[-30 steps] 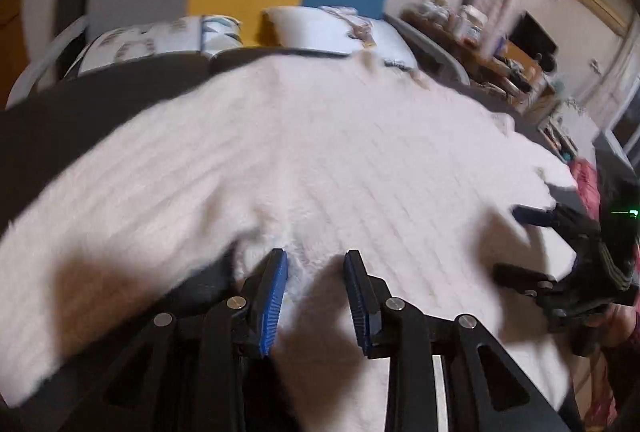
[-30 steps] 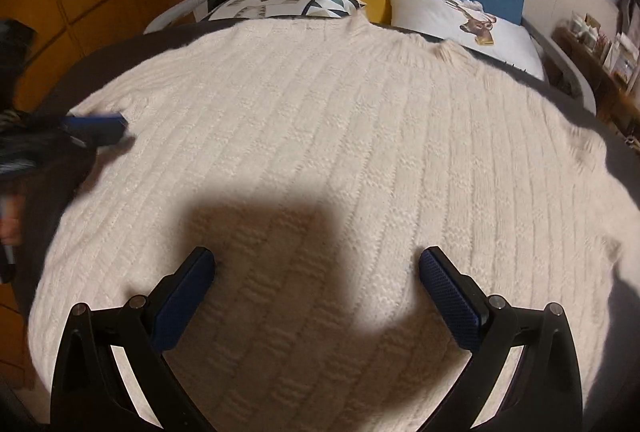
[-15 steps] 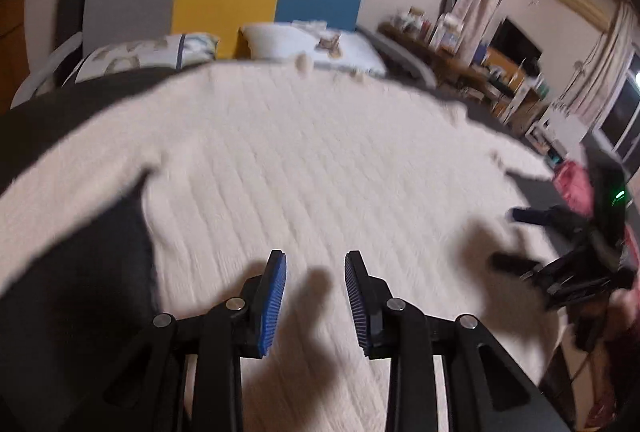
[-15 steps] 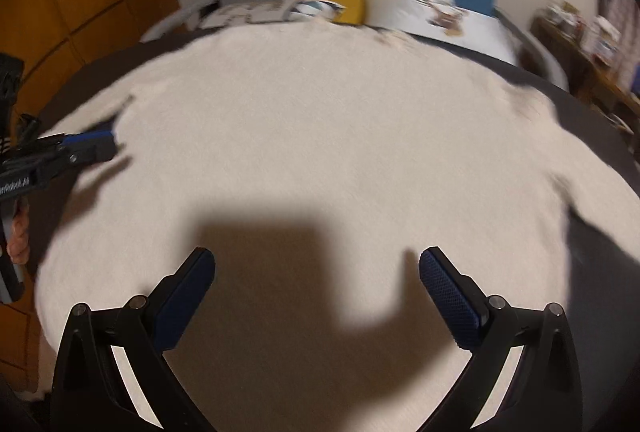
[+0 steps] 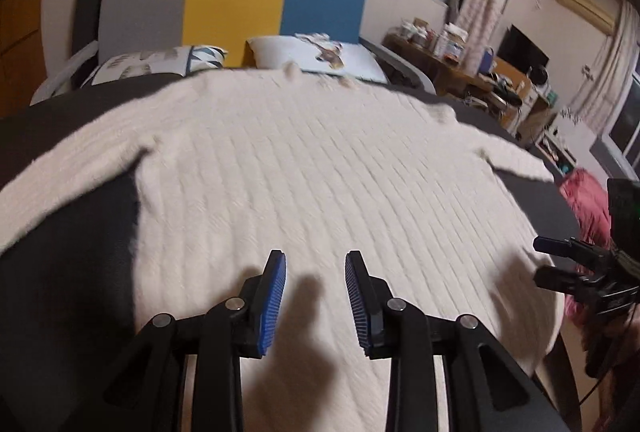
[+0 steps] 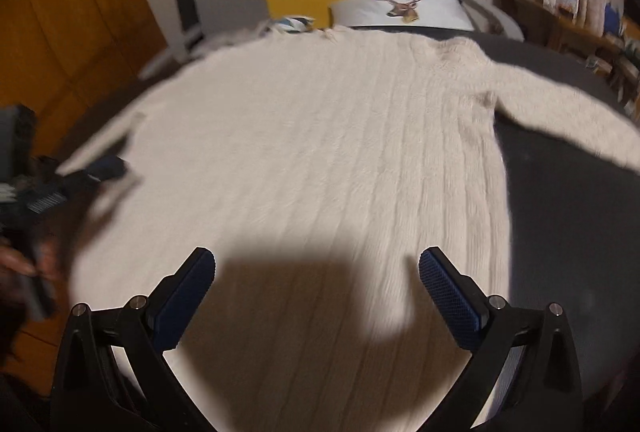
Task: Fold clothes
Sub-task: 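Smooth the sweater flat with both grippers, then grasp the sweater side edge with the right gripper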
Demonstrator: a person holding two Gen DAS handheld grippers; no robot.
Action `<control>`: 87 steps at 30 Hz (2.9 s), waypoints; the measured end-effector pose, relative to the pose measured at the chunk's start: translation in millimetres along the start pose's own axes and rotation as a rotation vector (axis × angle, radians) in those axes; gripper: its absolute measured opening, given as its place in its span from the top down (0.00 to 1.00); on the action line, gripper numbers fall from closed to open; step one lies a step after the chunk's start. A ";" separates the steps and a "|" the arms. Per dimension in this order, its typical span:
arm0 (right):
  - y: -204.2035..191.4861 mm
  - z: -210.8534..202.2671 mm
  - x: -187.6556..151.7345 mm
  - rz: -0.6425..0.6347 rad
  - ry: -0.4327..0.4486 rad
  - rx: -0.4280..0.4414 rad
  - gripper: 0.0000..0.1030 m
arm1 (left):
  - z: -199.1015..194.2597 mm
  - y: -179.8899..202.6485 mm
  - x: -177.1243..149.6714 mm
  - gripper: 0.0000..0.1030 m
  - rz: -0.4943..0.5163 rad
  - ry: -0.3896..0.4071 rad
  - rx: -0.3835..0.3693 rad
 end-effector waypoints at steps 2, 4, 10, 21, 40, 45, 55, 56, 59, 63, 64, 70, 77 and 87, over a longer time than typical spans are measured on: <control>2.0 -8.1 -11.9 0.026 -0.018 0.066 0.00 | 4.8 0.9 -8.8 0.70 -0.015 -0.036 0.010; 9.1 -13.4 -25.6 0.063 -0.035 0.113 0.00 | 6.7 0.1 -14.8 0.70 -0.022 -0.022 0.024; 19.5 -22.1 -32.1 0.090 -0.008 0.135 0.00 | 0.3 14.9 2.4 0.69 -0.029 -0.032 -0.046; 32.1 -12.4 -15.7 0.105 -0.030 0.104 0.00 | 36.7 67.7 16.3 0.68 0.099 -0.106 -0.045; 63.3 33.3 28.5 -0.046 0.016 0.073 0.00 | 100.8 129.2 90.1 0.66 0.109 -0.143 -0.118; 113.2 -11.1 53.8 0.119 0.090 0.227 0.00 | 122.4 165.9 108.7 0.66 0.201 -0.130 -0.126; 369.8 -152.3 60.1 0.693 0.581 0.092 0.00 | 131.9 175.0 95.4 0.64 0.225 -0.113 -0.129; 390.3 -158.3 58.2 0.753 0.610 0.074 0.00 | 132.0 174.3 95.4 0.64 0.221 -0.115 -0.132; 435.9 -159.8 54.3 0.902 0.643 0.071 0.00 | 132.7 175.3 95.5 0.64 0.222 -0.117 -0.128; 458.5 -146.9 59.7 0.971 0.644 0.047 0.00 | 132.5 180.4 94.2 0.62 0.248 -0.107 -0.107; 458.7 -145.6 64.2 0.970 0.651 0.035 0.00 | 132.3 181.4 94.0 0.62 0.253 -0.106 -0.103; 471.1 -133.4 70.8 1.007 0.576 -0.064 0.61 | 130.9 179.7 91.8 0.61 0.245 -0.106 -0.113; 474.4 -130.9 67.4 0.977 0.498 -0.170 0.89 | 129.3 182.2 89.6 0.61 0.246 -0.105 -0.113; 490.2 -163.1 57.4 1.085 0.556 -0.237 0.21 | 129.7 180.2 89.7 0.59 0.228 -0.104 -0.136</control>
Point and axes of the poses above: each gripper's, at about its wrist camera, not at the fingertips, and z roughly the way its jaws point, y to its right, x to its top, the point moved 2 cm from there along z, roughly the way its jaws point, and after that the axes turned 8 degrees about x, right-handed, at the moved point
